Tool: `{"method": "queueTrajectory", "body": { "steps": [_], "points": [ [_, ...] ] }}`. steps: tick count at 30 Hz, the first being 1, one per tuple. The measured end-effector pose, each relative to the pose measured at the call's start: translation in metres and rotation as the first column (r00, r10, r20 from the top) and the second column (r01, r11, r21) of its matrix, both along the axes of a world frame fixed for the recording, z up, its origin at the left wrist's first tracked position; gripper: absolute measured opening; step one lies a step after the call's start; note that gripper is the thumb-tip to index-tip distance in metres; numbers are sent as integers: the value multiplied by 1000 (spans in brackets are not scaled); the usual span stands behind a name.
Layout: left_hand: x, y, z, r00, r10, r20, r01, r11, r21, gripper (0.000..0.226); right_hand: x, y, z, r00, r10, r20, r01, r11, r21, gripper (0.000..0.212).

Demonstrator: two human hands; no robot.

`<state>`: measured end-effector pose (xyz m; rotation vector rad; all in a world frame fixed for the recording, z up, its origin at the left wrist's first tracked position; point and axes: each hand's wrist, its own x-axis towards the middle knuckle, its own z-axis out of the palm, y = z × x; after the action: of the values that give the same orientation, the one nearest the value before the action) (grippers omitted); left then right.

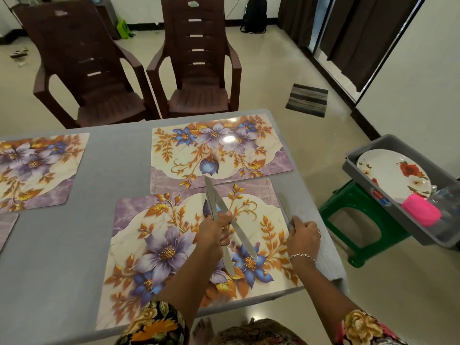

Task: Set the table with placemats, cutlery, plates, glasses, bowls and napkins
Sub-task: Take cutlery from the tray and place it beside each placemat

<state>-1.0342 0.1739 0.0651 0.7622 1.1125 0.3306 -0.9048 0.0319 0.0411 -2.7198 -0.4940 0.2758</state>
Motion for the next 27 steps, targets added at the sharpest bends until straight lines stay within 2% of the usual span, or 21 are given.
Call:
{"method": "queueTrajectory", "body": {
  "steps": [9,14,17,21,27],
  "points": [
    [-5,-3,0,999,40,27,-39,999,-17,18,9,14,-1,985,-143,-101,146,989,21,20],
    [-7,-5,1,997,57,48,-56,998,-24,19,18,11,3,941,-244,-233,298,925,236,13],
    [-8,-5,-1,996,69,55,-67,997,-36,20,16,16,7,928,-183,-324,285,909,305,9],
    [-9,-8,1,996,65,55,-63,997,-33,17,9,22,-2,913,-137,-385,241,941,238,6],
    [-16,-6,-2,992,85,97,-83,996,-26,11,5,17,-7,942,-102,-320,157,976,151,14]
  ]
}}
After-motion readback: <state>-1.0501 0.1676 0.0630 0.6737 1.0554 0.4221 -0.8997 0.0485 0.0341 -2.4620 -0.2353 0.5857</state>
